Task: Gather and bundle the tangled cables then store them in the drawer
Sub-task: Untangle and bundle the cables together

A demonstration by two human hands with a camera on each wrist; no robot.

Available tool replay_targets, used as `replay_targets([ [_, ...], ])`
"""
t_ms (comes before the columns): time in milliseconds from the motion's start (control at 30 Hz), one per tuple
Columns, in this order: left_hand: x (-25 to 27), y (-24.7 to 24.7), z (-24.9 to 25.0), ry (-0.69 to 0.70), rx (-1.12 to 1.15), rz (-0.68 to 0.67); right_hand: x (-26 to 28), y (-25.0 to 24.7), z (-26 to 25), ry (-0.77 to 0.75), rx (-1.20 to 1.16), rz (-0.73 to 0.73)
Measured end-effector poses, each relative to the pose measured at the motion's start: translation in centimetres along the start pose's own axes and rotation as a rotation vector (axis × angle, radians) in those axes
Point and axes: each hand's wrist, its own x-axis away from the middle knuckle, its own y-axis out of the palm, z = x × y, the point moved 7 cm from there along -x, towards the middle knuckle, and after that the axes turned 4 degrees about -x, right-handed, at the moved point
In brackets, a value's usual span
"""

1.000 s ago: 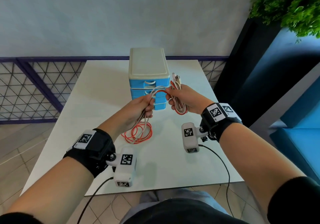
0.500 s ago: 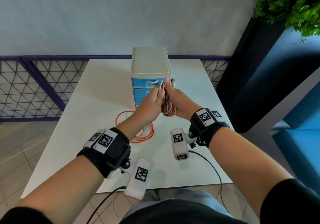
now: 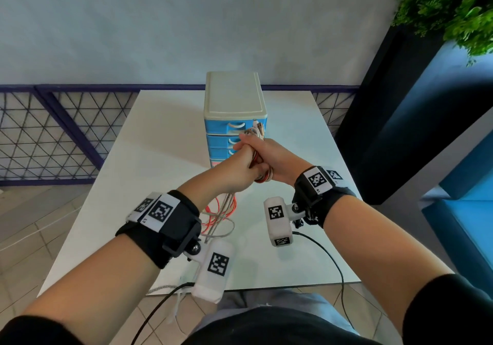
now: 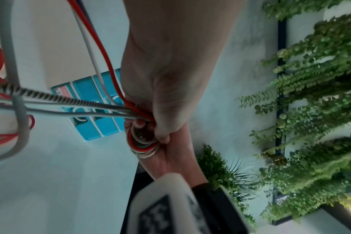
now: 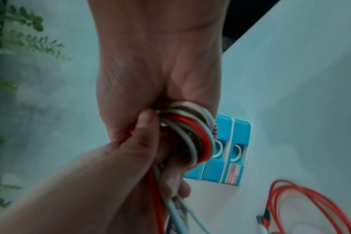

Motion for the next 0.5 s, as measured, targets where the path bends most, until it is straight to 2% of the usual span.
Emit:
replay_targets([
  [167, -0.1, -0.4, 0.0, 0.013, 0.063, -0.109, -0.7, -1.1, -1.2, -0.088, 0.024, 0.081],
  [267, 0.5, 0.4, -0.7, -0.045, 0.252, -0.225, -1.0, -2.1, -1.7, -0.119, -0.045, 0.115],
  [367, 1.3, 1.2, -0.4, 0.001, 0.252, -0.307, -1.0, -2.3, -1.7, -0.134, -0.149, 0.125],
  [500, 1.5, 2.0, -0.9, 0.045, 0.212, -0.289, -1.2, -1.4, -1.9, -0.134, -0.359, 0.055],
])
